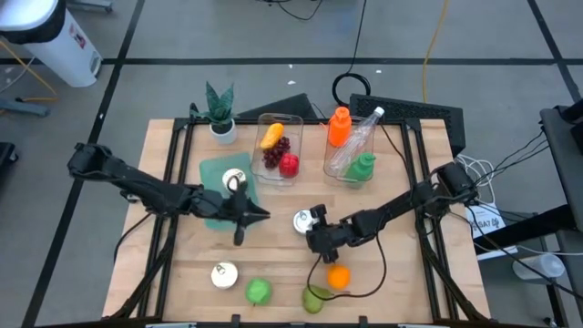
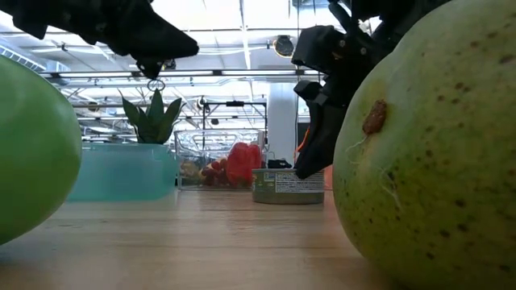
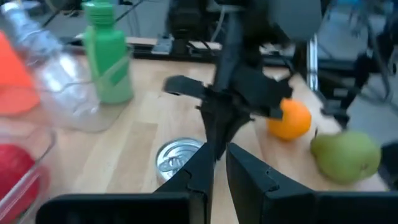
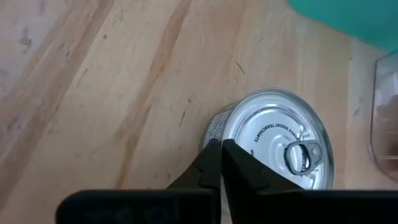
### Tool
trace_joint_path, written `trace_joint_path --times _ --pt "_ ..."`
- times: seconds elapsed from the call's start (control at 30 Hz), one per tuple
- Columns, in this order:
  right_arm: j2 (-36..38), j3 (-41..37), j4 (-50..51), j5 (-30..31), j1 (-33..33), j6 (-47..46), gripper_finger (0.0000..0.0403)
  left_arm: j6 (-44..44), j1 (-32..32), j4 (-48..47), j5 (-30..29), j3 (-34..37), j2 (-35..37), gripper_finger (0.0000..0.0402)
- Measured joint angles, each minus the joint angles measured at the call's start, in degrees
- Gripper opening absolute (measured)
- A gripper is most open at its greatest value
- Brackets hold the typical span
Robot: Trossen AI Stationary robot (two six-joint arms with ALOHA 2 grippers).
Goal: Pick & Place Food Item
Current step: Put the green tuna can into the blue bin
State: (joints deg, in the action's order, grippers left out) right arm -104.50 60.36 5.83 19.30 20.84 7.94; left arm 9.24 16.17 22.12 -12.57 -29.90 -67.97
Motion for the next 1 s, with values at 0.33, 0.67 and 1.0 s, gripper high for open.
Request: trace_joint_path --times 0.33,0.67,1.0 --pt "0.73 2.71 5.17 -4.56 -1.56 -6.02 0.0 -9.02 1.94 -0.6 -0.35 -11.11 -19.83 0.0106" --pt "0.73 6.64 10.01 -6.55 -1.75 -8.71 0.0 -16.68 1.98 -0.88 4.79 -16.99 -28.92 0.0303" --pt "0.75 9.84 11.52 -7.32 -2.75 -11.43 0.0 -15.63 2.01 -2.46 -0.79 -16.98 -31.6 0.039"
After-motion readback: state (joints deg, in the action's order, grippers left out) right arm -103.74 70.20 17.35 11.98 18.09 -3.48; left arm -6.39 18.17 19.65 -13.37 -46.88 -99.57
